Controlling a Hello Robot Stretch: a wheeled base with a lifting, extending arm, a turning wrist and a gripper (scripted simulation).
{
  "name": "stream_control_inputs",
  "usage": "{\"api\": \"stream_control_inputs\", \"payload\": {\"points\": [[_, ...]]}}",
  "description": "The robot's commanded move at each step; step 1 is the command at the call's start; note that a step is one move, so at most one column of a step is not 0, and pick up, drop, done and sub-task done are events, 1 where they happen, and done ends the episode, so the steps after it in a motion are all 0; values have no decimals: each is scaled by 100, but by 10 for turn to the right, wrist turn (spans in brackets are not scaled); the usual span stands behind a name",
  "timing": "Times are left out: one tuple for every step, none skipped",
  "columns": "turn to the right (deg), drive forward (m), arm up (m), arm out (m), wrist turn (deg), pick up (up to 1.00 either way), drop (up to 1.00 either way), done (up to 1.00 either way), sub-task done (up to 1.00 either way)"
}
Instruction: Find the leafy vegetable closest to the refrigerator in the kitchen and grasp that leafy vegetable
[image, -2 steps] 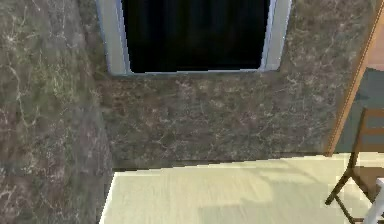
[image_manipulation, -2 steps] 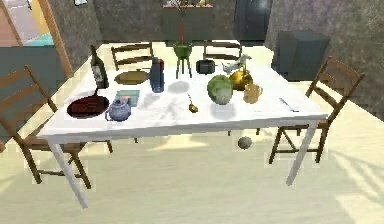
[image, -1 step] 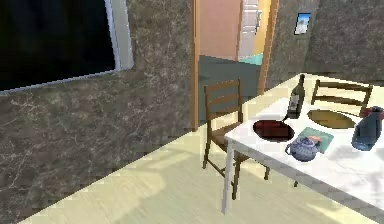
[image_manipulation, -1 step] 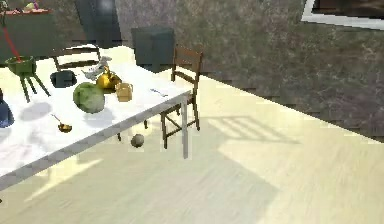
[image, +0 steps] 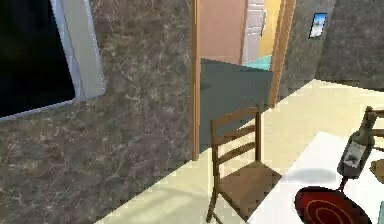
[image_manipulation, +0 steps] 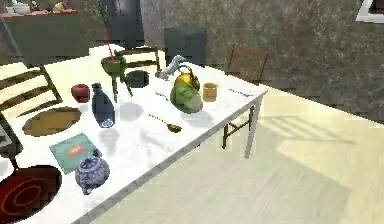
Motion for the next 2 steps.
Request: {"api": "stream_control_inputs", "payload": {"points": [[450, 0, 0, 0, 0, 0, 0, 0, 0], [450, 0, 0, 0, 0, 0, 0, 0, 0]]}}
